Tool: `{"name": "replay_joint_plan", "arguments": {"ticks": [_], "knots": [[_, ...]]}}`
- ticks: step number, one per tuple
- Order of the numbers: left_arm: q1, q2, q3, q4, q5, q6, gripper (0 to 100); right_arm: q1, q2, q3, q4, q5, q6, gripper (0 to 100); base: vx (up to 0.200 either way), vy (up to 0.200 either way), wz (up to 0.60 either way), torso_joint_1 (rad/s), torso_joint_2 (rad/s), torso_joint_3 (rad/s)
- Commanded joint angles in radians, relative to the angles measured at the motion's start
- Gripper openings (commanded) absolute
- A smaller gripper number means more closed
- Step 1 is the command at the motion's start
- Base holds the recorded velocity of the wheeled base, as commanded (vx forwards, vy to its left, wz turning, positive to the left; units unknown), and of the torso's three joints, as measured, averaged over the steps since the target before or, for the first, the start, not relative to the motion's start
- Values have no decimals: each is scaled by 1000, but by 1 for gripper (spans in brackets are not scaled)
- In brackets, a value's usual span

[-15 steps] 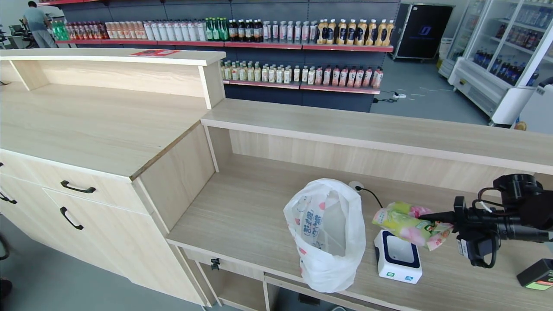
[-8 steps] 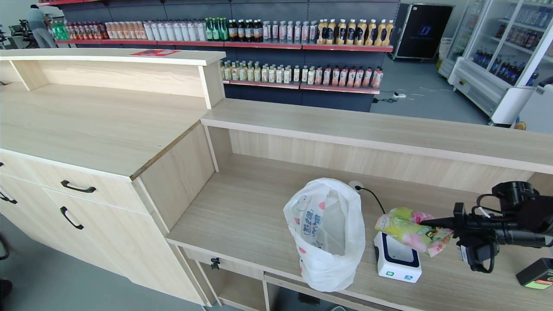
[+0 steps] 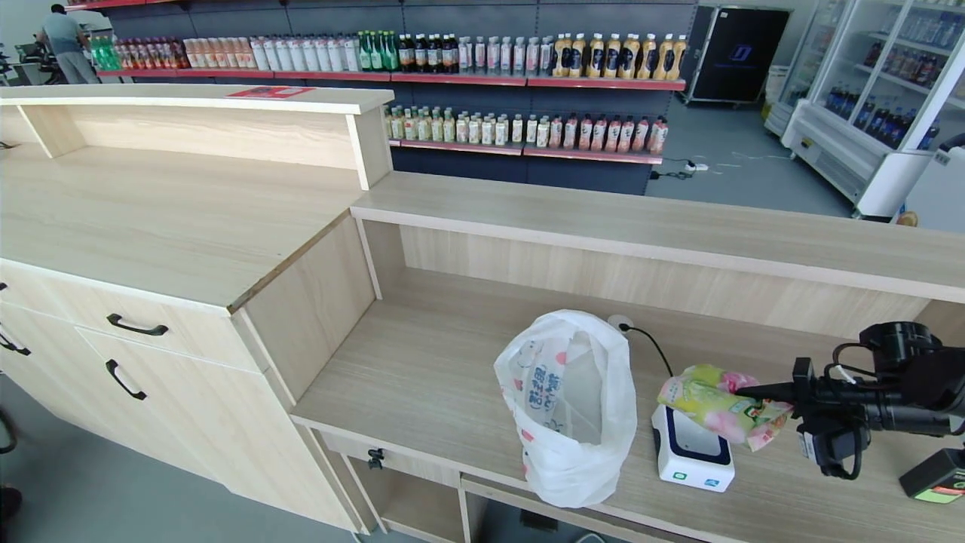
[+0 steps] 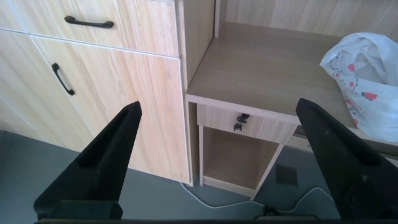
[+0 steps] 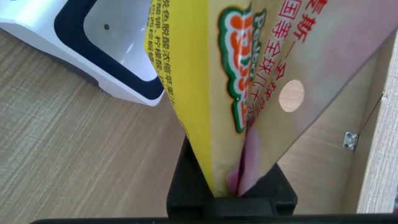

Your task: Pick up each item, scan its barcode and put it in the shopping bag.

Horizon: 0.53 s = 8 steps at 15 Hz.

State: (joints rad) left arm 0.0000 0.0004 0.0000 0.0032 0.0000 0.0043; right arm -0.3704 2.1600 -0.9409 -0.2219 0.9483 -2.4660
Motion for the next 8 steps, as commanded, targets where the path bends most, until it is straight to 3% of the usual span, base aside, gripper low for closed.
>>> {"name": "replay_joint_plan", "arguments": {"ticks": [1,8], "knots": [[0,0,0,0,0,0,100,1,4,-4,-1,0,-1,0,0,0,0,0,0,0],[0,0,0,0,0,0,100,13,12,-9,-20,0,-1,0,0,0,0,0,0,0]]}}
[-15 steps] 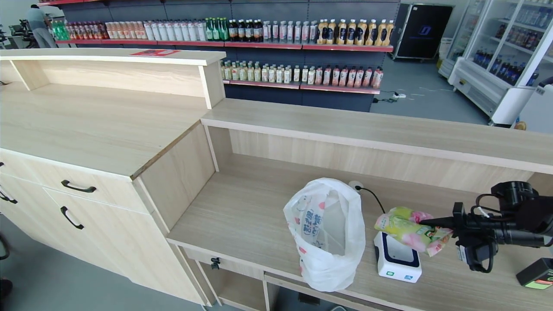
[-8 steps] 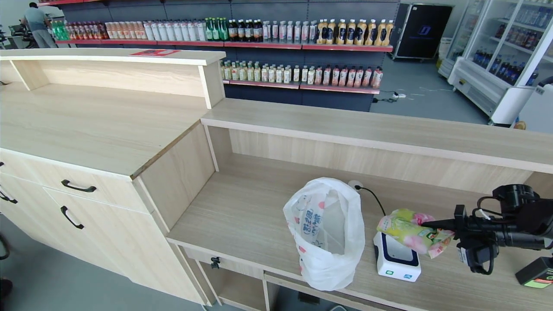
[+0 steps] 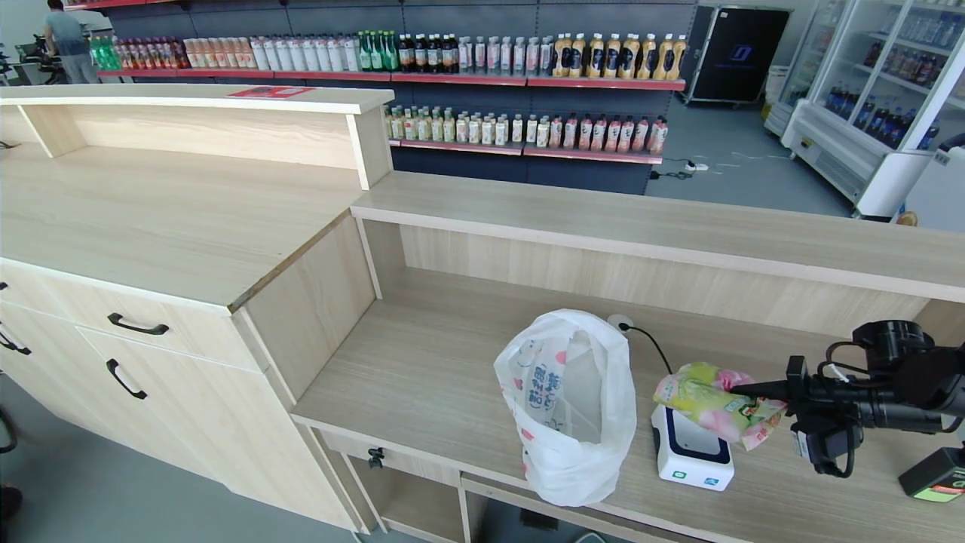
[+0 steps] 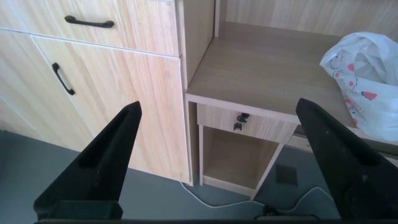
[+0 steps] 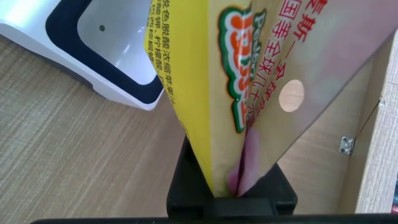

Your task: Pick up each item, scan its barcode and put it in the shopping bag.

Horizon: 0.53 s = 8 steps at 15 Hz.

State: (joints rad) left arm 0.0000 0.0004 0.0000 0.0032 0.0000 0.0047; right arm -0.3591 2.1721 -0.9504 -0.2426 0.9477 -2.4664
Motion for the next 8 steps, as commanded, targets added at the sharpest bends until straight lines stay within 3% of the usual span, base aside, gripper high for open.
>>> {"name": "replay_joint_plan", "arguments": {"ticks": [1,8], "knots": [[0,0,0,0,0,0,100,2,-2,2,0,0,0,0,0,0,0,0,0,0],[0,0,0,0,0,0,100,-6,0,2,-15,-35,0,0,0,0,0,0,0,0]]}}
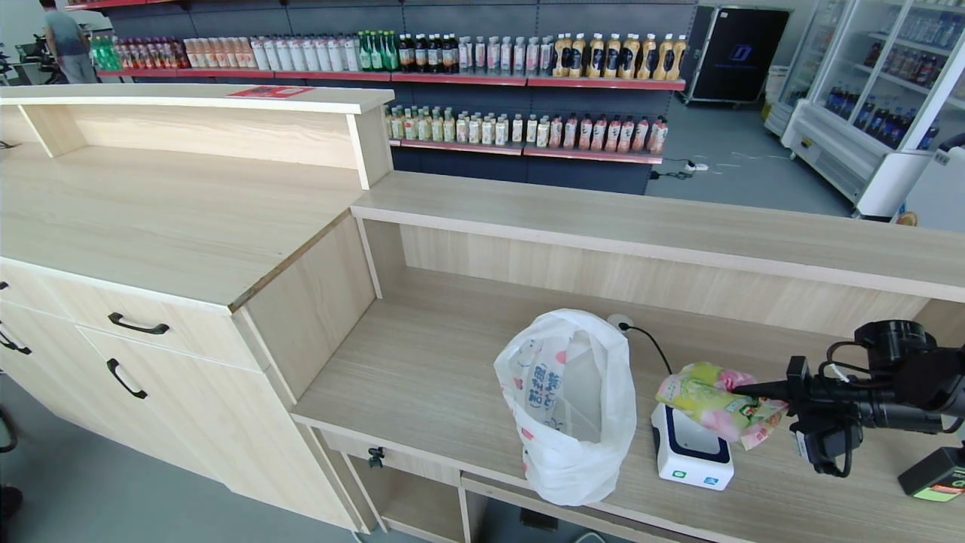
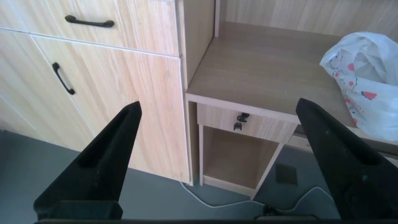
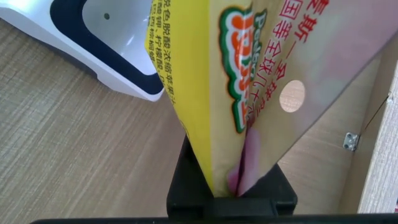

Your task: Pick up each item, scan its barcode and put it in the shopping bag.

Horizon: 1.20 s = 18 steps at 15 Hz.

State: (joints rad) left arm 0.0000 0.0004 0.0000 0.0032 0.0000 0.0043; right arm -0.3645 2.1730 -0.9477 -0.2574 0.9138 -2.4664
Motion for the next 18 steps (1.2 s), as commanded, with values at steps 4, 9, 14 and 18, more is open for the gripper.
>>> {"name": "replay_joint_plan", "arguments": {"ticks": [4,9,14,18], "knots": [[0,0,0,0,0,0,100,-1,5,1,0,-3,0,0,0,0,0,0,0,0],[0,0,0,0,0,0,100,-1,7,1,0,-3,0,0,0,0,0,0,0,0],[0,0,0,0,0,0,100,-1,-1,3,1,-3,1,0,0,0,0,0,0,0],[0,0,0,0,0,0,100,-1,-21,10,10,-4,4,0,0,0,0,0,0,0]]}}
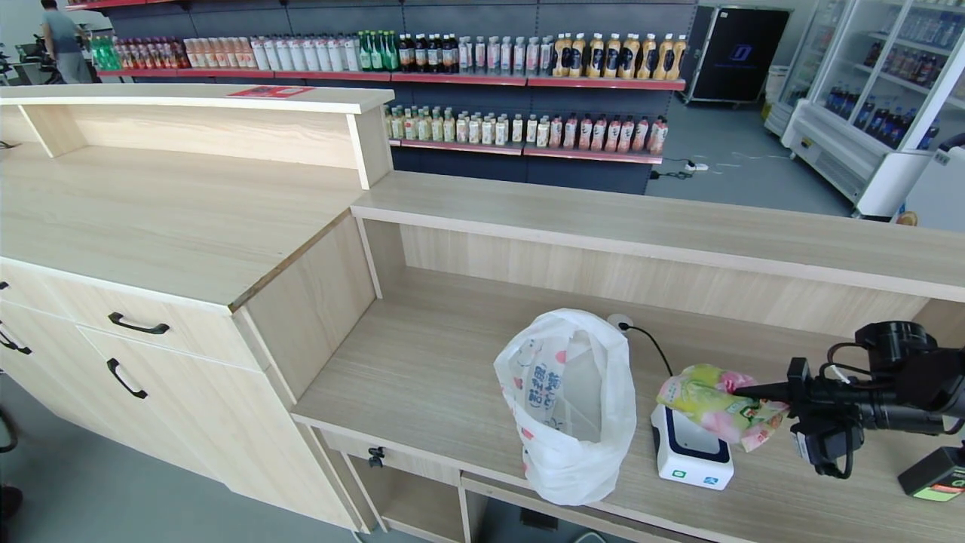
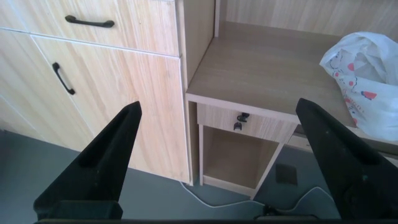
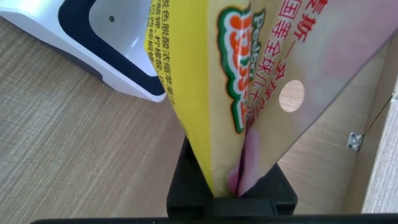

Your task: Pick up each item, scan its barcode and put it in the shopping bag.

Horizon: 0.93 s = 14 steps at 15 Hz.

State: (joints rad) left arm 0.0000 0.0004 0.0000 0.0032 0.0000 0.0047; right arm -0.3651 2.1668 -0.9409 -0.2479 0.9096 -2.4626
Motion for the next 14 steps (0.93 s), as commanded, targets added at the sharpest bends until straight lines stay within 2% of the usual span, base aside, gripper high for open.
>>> {"name": "replay_joint_plan", "arguments": {"ticks": [1,2,4,6,7,9,10,11,12,14], "knots": [[0,0,0,0,0,0,100,0,-47,4,4,-3,16,0,0,0,0,0,0,0],[0,0,0,0,0,0,100,2,-94,7,15,-1,86,0,0,0,0,0,0,0],[0,0,0,0,0,0,100,11,-225,36,27,-3,336,0,0,0,0,0,0,0],[0,0,0,0,0,0,100,52,-389,57,15,-12,709,0,0,0,0,0,0,0],[0,0,0,0,0,0,100,68,-470,56,12,-64,909,0,0,0,0,0,0,0],[0,0,0,0,0,0,100,84,-619,79,12,-230,1307,0,0,0,0,0,0,0],[0,0,0,0,0,0,100,92,-656,88,12,-282,1427,0,0,0,0,0,0,0],[0,0,0,0,0,0,100,117,-728,103,12,-425,1671,0,0,0,0,0,0,0],[0,0,0,0,0,0,100,138,-760,111,13,-551,1812,0,0,0,0,0,0,0],[0,0,0,0,0,0,100,183,-818,134,12,-853,2005,0,0,0,0,0,0,0]]}}
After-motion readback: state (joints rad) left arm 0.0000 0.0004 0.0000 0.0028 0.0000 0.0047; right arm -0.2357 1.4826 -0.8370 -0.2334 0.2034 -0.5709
